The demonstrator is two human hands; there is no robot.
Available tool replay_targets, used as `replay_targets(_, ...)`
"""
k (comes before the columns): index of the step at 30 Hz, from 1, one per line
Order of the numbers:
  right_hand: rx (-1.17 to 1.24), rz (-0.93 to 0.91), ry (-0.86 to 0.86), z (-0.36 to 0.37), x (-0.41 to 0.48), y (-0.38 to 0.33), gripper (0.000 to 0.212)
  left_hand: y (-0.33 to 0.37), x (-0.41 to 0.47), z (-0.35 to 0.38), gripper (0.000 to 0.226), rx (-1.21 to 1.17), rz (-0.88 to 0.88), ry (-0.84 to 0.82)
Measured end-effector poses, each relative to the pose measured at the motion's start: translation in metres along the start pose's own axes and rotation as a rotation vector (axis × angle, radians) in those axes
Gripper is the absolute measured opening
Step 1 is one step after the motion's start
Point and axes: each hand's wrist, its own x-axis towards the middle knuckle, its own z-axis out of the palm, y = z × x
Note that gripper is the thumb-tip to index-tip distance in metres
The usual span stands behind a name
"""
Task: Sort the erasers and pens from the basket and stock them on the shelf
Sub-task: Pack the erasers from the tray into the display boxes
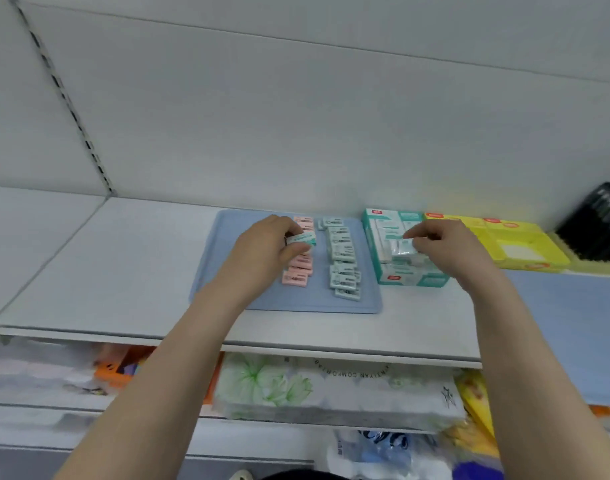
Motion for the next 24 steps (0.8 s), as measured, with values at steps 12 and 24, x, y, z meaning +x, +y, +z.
replay_targets(12,-0.271,-0.059,-0.059,0.013,-0.007,0.009,0.009,0.057,0.028,0.046,0.023,-0.040,0.129,-0.082)
replay_targets(24,0.437,-0.004,0.022,-0.016,-0.007,0.040,0.010,0.112,0.051,0.092,0.039,-0.035,0.168,-0.122)
